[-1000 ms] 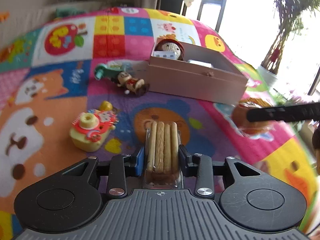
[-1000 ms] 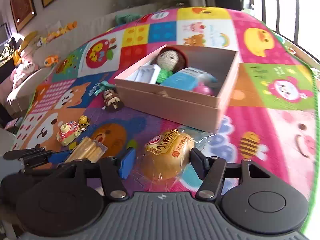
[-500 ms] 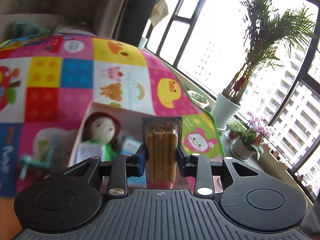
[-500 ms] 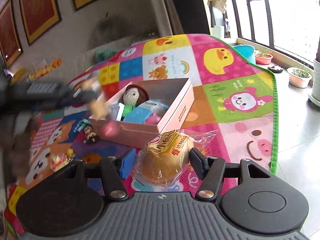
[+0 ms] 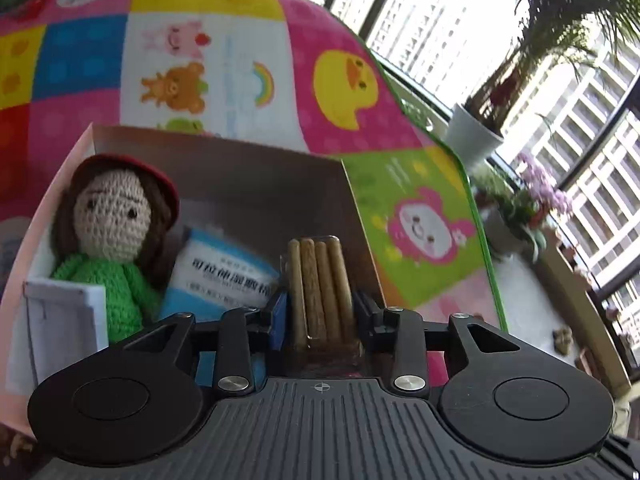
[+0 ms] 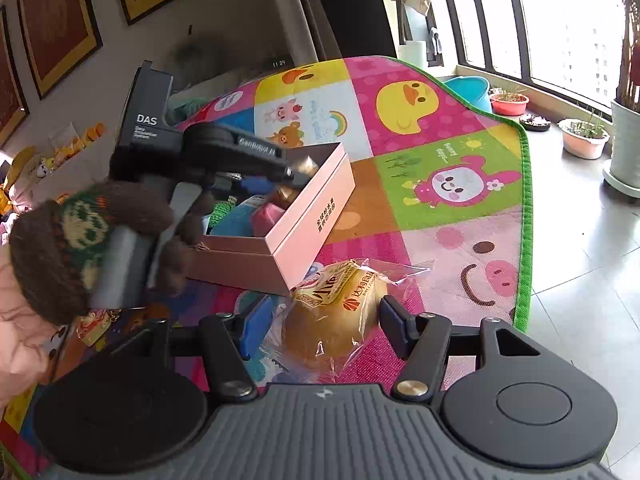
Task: Organize objects
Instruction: 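Lower the wafer pack into the pink box with the left tool while the right tool drops the bun inside, then open both tools and withdraw them from the pink box, then grasp the teal toy beside the box with the left tool, then lift the teal toy with the left tool while the right tool grasps the white lace cloth, then carry the teal toy into the pink box with the left tool and release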
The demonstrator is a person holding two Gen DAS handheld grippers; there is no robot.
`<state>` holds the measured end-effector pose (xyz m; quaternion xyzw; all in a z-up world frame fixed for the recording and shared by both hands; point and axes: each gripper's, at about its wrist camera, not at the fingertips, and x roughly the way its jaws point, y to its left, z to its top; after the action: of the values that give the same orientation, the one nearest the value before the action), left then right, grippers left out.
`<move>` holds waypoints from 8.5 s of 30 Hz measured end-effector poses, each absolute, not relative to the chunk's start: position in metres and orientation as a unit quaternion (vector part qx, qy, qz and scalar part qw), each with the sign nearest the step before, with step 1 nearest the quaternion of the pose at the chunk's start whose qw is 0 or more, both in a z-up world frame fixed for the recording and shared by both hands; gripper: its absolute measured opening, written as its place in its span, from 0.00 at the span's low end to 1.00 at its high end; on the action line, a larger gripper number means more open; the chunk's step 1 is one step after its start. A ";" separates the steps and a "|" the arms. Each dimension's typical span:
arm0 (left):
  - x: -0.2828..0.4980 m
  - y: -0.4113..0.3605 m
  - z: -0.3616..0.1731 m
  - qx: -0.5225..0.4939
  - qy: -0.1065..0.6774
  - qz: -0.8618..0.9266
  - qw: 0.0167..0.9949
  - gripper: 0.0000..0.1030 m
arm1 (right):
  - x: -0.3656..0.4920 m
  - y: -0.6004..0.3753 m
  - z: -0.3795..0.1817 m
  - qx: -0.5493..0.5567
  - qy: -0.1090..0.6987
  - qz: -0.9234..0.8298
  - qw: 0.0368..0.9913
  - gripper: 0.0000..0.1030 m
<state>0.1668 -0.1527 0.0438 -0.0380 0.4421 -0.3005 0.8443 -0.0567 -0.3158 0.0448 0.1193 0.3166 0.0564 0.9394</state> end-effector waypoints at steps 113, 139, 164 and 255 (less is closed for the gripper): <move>-0.014 0.000 0.051 0.085 0.302 -0.228 0.922 0.37 | -0.023 -0.245 -0.013 -0.007 0.360 0.051 0.931 0.88; 0.015 -0.026 0.033 0.145 0.365 -0.259 0.882 0.40 | -0.025 -0.254 -0.014 0.026 0.358 0.056 0.932 0.97; -0.013 0.008 0.035 0.037 0.355 -0.231 0.905 0.17 | -0.090 -0.160 0.021 -0.091 0.394 0.305 0.862 0.29; 0.064 -0.040 0.068 -0.024 0.271 -0.228 0.935 0.19 | -0.052 -0.270 0.058 0.023 0.338 0.086 0.937 0.27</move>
<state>0.0641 -0.0400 0.0679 -0.0244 0.2706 -0.2280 0.9350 -0.0525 -0.2702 0.0577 0.0233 0.3381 0.0859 0.9369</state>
